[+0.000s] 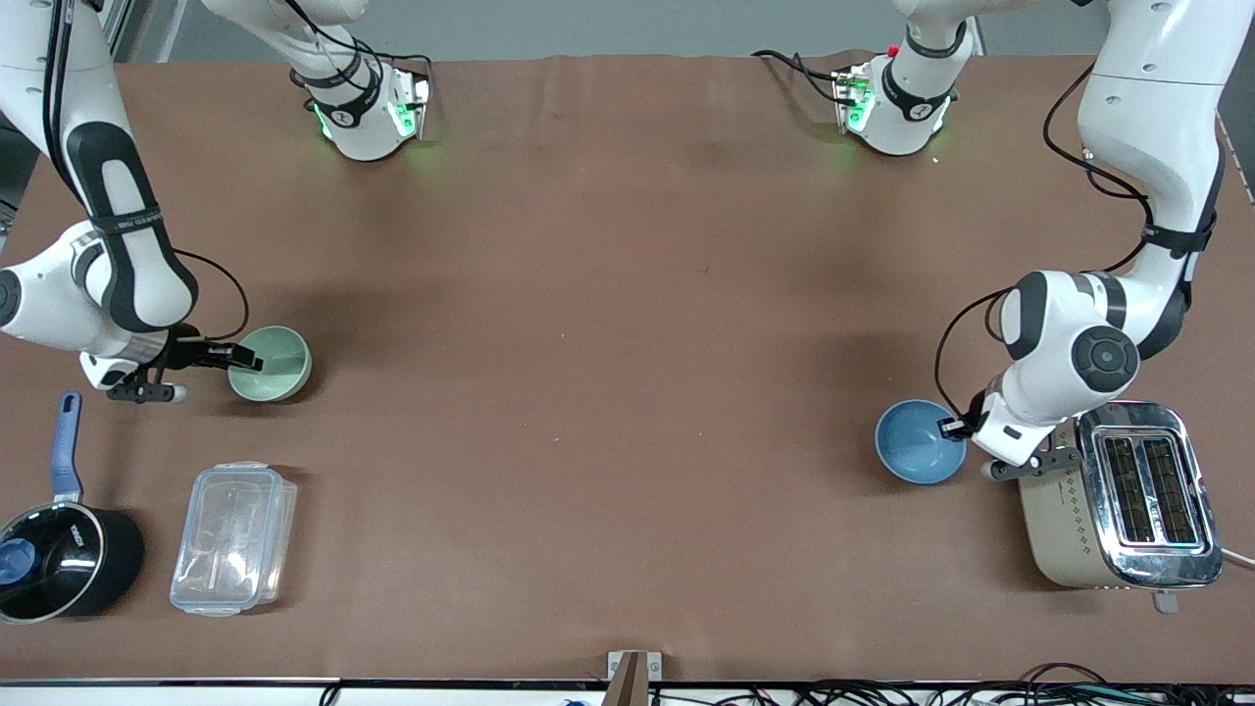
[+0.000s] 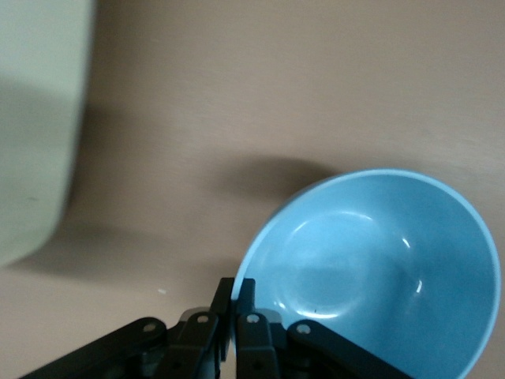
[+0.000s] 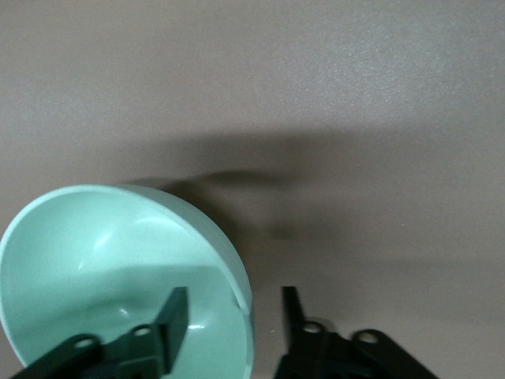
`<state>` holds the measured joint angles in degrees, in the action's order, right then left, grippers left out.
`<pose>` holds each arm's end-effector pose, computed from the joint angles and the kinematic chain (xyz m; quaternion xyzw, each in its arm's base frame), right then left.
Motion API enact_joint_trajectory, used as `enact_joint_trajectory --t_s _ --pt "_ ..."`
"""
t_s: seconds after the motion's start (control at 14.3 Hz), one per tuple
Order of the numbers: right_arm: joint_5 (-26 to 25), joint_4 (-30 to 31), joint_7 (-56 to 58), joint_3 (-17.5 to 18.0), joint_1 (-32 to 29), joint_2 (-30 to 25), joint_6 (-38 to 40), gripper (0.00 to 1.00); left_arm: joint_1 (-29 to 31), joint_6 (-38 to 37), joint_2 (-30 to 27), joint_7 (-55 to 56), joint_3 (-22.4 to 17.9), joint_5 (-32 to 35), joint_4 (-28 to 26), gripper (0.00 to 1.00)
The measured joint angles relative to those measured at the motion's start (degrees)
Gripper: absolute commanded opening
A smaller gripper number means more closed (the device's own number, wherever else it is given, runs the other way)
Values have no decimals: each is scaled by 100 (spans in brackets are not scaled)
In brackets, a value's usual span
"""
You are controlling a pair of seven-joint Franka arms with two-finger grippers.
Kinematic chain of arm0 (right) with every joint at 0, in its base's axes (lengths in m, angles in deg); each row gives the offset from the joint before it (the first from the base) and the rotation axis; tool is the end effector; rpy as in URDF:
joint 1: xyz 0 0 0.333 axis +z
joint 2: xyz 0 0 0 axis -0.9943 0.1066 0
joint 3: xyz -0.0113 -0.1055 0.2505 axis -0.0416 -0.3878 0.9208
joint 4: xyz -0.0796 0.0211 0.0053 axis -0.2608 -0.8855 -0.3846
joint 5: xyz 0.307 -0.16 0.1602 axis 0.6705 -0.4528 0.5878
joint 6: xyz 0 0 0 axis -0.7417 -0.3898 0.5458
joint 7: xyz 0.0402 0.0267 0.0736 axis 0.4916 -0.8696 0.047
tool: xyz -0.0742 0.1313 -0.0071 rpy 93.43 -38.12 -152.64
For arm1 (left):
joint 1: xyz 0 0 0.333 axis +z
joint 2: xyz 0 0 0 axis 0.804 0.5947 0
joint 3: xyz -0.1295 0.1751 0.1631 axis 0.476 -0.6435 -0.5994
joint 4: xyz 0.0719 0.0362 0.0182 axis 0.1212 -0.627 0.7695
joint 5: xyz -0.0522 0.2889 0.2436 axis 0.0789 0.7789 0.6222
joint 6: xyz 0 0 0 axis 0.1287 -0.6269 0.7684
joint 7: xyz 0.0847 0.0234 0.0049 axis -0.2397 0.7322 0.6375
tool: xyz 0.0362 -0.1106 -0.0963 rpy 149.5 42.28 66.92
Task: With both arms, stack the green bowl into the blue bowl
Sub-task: 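Carry the blue bowl to mid-table with the left gripper while the right lifts green bowl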
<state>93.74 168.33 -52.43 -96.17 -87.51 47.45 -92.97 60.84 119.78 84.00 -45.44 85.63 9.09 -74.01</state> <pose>0.4963 -0.1662 0.1246 -0.9930 0.0315 0.0480 0.1035 0.6101 -0.0410 0.1579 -0.9962 -0.0860 -0.0107 0.0020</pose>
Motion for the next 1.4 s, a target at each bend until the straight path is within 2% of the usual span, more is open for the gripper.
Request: enact_joint_trajectory --t_s 0.14,0.42,0.56,0.77,0.98,1.26,1.4 --pt "10 3 90 -16 0 0 50 8 2 -235 -99 441 363 0 31 0" --pt "27 -34 148 -45 2 -54 244 3 -61 -415 -258 1679 1383 0 39 0" --pt "31 -175 177 -77 4 -200 607 3 -281 -399 -256 2364 1751 1 48 0" --pt "29 -625 180 -153 13 -598 1255 1 -1139 -358 -132 3444 1812 4 305 0" --pt "-152 -1296 129 -174 28 -963 2018 1 -2044 -356 304 4335 1795 315 790 0" --pt "-985 -2275 -613 -110 181 -1091 2843 1 -2849 -329 1086 5482 1764 1002 1483 0" --pt "-1542 -2849 -1223 217 263 -1143 3297 1 -3253 -327 1414 5738 1615 1072 1857 0"
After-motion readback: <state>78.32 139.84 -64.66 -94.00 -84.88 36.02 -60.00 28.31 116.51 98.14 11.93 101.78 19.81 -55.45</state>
